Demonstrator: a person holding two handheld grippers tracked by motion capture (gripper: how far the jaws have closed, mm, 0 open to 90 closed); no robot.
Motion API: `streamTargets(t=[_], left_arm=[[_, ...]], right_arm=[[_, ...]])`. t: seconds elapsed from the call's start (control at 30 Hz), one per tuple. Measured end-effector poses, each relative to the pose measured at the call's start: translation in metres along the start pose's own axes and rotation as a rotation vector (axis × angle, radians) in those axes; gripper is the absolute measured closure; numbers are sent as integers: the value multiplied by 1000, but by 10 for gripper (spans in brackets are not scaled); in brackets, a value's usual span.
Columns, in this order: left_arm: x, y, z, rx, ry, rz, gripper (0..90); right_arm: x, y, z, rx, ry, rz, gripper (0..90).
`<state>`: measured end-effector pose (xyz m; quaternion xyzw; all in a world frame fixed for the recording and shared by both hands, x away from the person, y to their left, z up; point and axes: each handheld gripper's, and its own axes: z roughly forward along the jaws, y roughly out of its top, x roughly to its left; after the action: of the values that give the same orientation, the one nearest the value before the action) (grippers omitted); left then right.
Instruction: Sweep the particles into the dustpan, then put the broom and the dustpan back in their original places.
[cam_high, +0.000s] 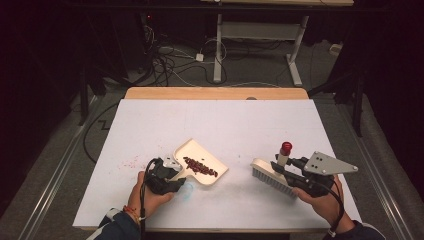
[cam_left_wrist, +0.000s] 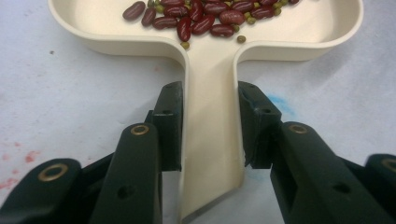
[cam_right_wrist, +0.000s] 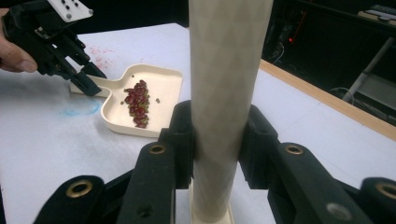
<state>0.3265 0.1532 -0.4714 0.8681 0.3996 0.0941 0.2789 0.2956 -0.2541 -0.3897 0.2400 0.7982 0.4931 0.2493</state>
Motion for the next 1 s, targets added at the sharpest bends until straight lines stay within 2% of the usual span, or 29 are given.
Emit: streamTargets(t=[0.23, 0.27, 0.37, 0.47, 0.6, 0.8, 0.87, 1.0], left_arm=[[7, -6, 0, -2, 22, -20, 634], [8, -7, 0, -8, 26, -33, 633], [10, -9, 2, -13, 22, -44, 633], [10, -11, 0, -18, 42, -45, 633], [16, -16, -5, -38, 67, -77, 634], [31, -27, -12, -49, 90, -148, 634], [35, -30, -12, -49, 91, -167, 634], [42, -34, -15, -55, 120, -191, 634]], right_arm=[[0, -1, 0, -4, 12, -4, 700], [0, -2, 0, -5, 12, -3, 700], [-3, -2, 0, -3, 15, -3, 700], [-5, -1, 0, 8, 20, 4, 700], [-14, 3, -7, 31, 78, 39, 699], [-19, 6, -22, 12, 98, 59, 699], [-20, 6, -23, 29, 110, 61, 699], [-19, 6, -25, 47, 134, 59, 700]])
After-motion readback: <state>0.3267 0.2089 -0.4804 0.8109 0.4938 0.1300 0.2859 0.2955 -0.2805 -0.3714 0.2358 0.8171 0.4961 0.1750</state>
